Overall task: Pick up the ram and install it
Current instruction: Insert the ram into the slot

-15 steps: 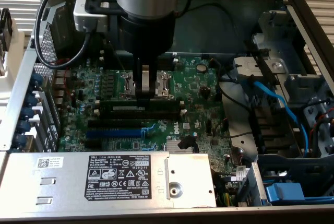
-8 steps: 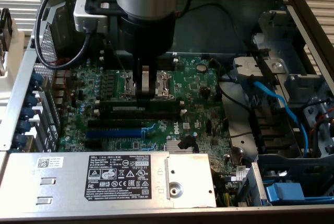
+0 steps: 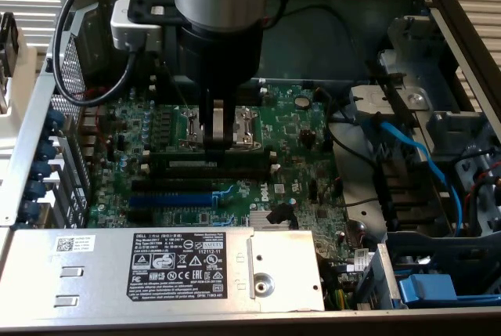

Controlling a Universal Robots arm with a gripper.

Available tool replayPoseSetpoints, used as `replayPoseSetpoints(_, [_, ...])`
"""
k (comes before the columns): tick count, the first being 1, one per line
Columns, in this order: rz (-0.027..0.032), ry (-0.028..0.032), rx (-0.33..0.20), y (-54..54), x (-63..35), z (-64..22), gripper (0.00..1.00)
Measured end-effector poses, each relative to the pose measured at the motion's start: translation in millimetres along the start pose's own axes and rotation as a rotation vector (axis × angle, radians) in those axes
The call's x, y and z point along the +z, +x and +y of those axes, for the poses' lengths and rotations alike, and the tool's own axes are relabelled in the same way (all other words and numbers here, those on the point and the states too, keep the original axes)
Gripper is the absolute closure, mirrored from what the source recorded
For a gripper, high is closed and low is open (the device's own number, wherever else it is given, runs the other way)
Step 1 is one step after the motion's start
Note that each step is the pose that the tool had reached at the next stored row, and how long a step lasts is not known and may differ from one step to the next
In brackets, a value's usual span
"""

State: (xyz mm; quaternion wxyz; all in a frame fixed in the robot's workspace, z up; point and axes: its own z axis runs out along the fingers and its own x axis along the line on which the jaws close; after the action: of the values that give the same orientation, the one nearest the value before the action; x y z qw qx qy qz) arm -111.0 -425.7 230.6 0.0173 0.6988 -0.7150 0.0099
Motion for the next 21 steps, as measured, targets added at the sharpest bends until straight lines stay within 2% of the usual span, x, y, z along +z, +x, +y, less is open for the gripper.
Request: replayPoseSetpoints(21, [0.0,0.0001,0.0,-0.1,3.0,0.0,0.88])
